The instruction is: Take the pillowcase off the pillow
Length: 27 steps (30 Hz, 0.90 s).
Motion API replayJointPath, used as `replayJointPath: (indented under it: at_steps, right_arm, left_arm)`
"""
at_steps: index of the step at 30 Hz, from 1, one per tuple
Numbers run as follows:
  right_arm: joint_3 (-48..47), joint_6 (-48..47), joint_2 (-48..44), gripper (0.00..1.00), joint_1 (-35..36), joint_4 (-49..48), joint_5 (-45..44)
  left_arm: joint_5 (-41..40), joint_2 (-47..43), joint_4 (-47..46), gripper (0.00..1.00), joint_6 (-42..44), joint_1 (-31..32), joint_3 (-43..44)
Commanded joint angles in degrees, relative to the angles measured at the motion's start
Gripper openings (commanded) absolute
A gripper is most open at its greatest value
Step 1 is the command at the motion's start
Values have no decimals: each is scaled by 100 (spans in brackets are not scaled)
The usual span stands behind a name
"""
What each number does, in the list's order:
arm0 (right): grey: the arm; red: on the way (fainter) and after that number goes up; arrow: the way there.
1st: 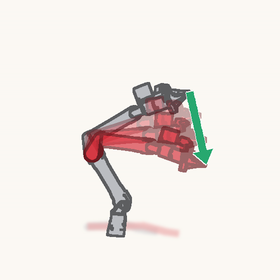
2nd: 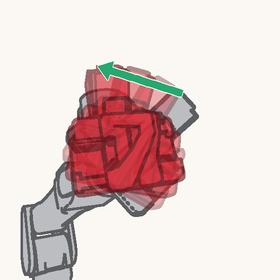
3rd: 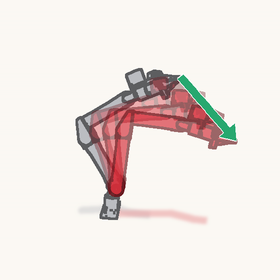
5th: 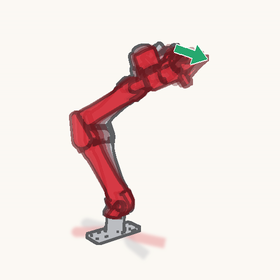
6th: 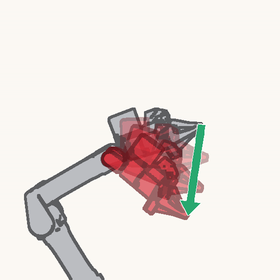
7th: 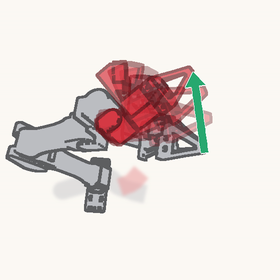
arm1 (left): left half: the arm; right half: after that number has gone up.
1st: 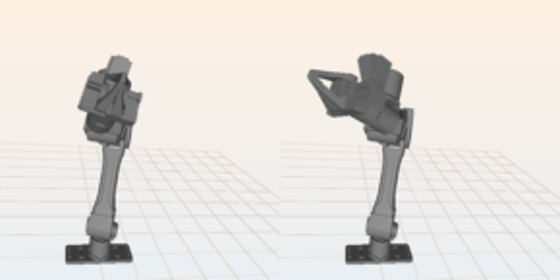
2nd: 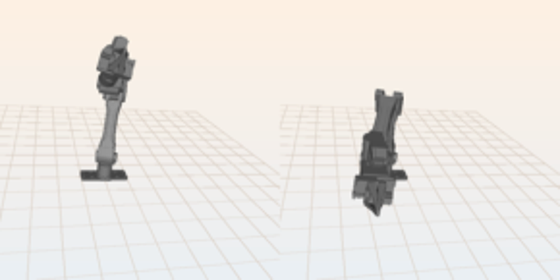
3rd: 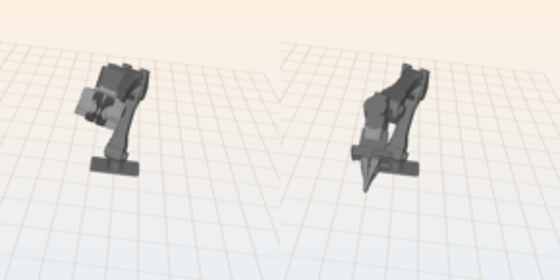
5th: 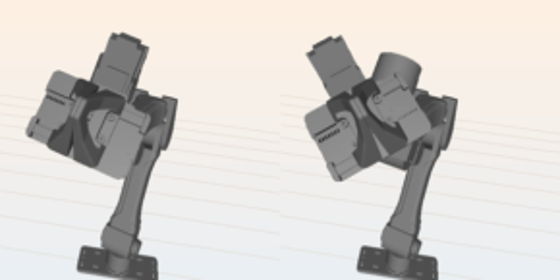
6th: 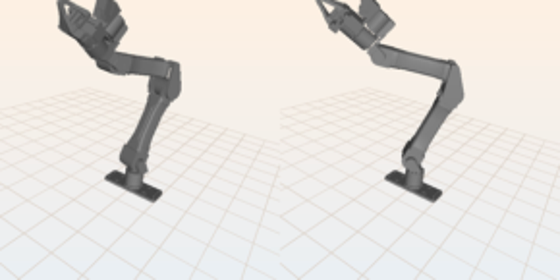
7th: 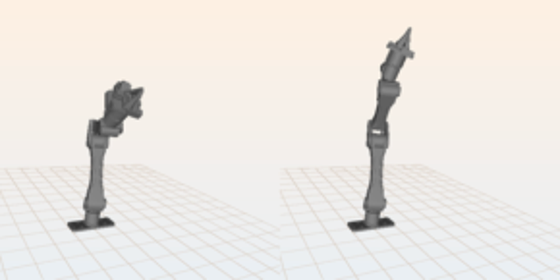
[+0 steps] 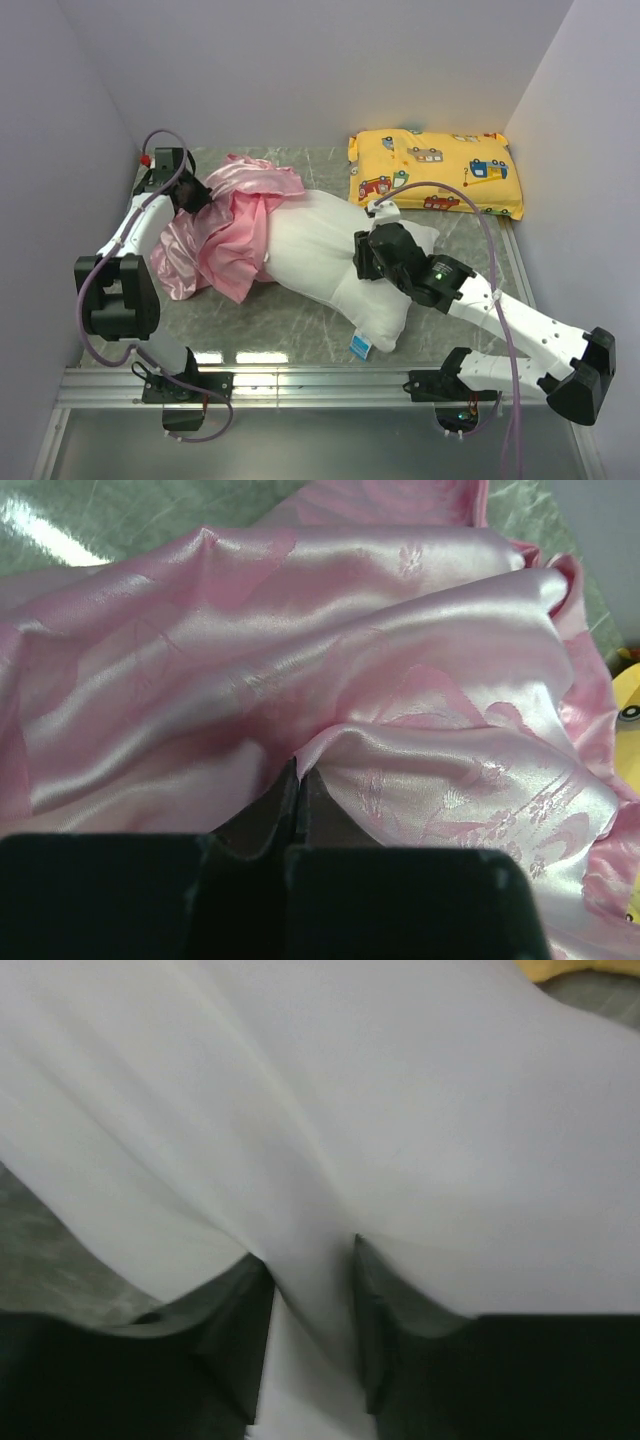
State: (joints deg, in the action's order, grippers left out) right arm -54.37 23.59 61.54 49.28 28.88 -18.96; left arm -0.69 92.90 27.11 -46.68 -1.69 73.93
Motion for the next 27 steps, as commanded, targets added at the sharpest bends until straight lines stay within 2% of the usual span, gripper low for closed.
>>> replayJointPath:
  at_steps: [1,3,6,9,14,22,25,26,27]
  right_arm:
    - [-695,-564,-134,57,239,435,-652]
    - [-925,-811,-55,72,565,320,-697]
    - [-1303,-1347,479,83,1118,-83,-837]
    - [-1629,-1857,1208,87,1645,-225,-934]
    - [-1779,-2307,2212,92,2401,-374,-1837]
    - [-1550,-2298,3539,98,2526,-744,-2796]
    - [-1822,-2202,3935,86,2360,-613,-3149]
    - [-1927,-2123,3997,60,2306,-499,-3158]
    - [-2102,-1974,4024,30,2254,-298,-3210]
  left_arm:
    - [-608,70,-566,0,71,28,-63]
    - [-608,44,-593,1,71,107,-81]
    - [-564,52,-567,1,97,125,-11]
    - [-546,105,-505,0,141,353,121]
    - [-494,193,-391,1,211,442,350]
    - [-301,263,-330,1,326,521,482]
    - [-213,237,-268,2,370,547,570]
    - [-178,211,-251,2,396,556,613]
    - [-160,158,-233,6,431,556,631]
